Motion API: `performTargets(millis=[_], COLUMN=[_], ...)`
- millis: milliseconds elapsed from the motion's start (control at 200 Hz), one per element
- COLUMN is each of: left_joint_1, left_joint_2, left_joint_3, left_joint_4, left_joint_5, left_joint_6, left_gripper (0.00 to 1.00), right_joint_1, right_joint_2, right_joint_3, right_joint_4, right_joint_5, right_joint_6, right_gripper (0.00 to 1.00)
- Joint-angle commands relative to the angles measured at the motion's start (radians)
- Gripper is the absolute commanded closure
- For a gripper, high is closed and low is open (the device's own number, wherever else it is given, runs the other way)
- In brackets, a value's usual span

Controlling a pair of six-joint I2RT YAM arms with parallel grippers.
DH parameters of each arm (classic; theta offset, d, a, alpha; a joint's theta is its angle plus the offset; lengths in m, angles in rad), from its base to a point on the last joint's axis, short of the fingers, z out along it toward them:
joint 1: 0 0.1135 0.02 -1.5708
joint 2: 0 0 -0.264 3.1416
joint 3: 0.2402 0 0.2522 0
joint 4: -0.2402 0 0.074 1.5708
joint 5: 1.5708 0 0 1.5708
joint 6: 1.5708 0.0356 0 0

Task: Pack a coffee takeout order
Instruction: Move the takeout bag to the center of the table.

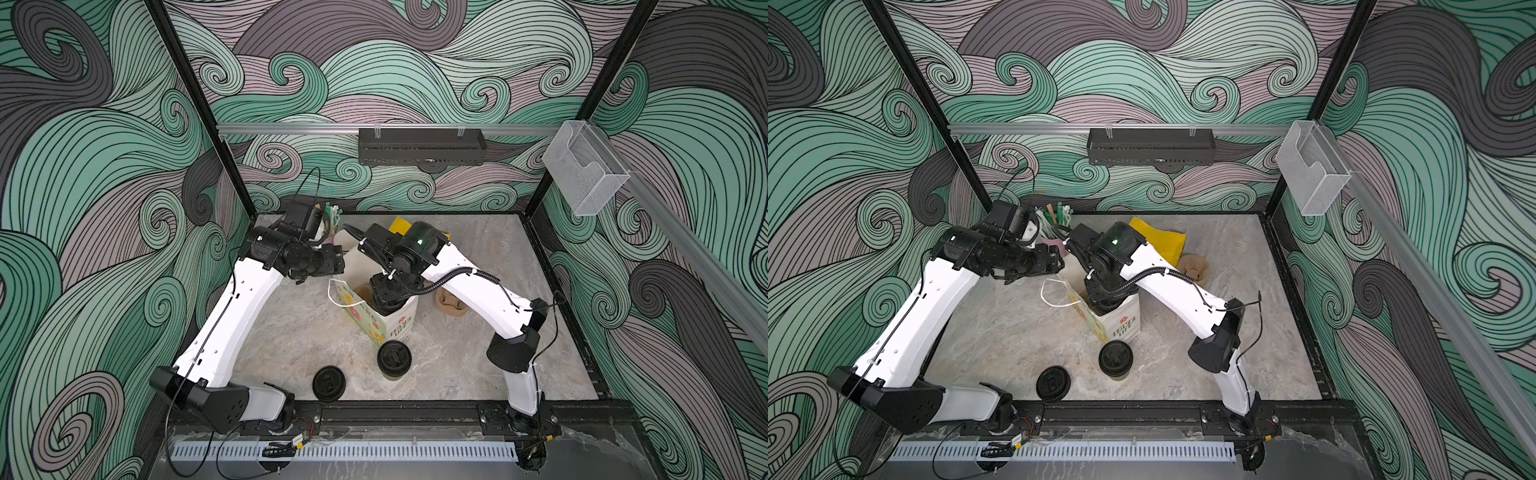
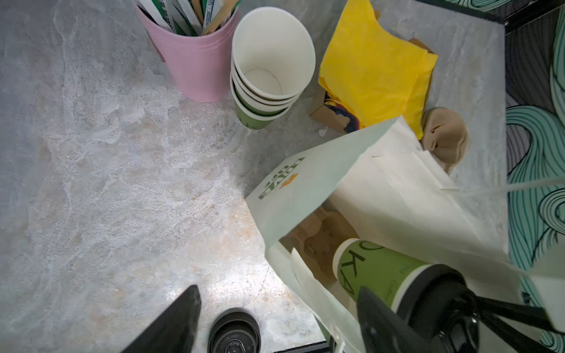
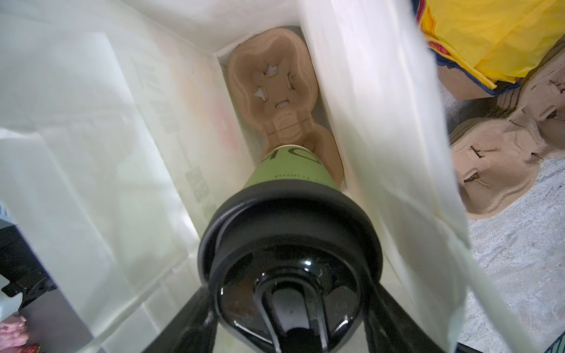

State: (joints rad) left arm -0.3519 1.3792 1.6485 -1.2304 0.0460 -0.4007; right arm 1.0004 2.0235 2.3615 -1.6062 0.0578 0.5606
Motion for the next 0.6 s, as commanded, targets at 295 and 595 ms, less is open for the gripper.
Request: performTargets(millis=[295,595], left_joint_1=[0.032,0.016], left_joint_2=[0.107,0.07], left_joint_3=[-0.015,-0.093], left_joint_4=[0.075,0.171], left_joint_5=[0.168,0.298], left_joint_6=[0.098,-0.004], left_gripper=[0.62,0.9], right_joint_1=[-0.006,-0.023], right_joint_2=[-0.023,-0.074], right_joint_3=[0.019,-0.036], right_joint_4=[-0.194,-0.194], right_joint_5=[0.028,0.051], right_joint_6=[-0.005,-0.04], right_gripper=[0.35,0.34])
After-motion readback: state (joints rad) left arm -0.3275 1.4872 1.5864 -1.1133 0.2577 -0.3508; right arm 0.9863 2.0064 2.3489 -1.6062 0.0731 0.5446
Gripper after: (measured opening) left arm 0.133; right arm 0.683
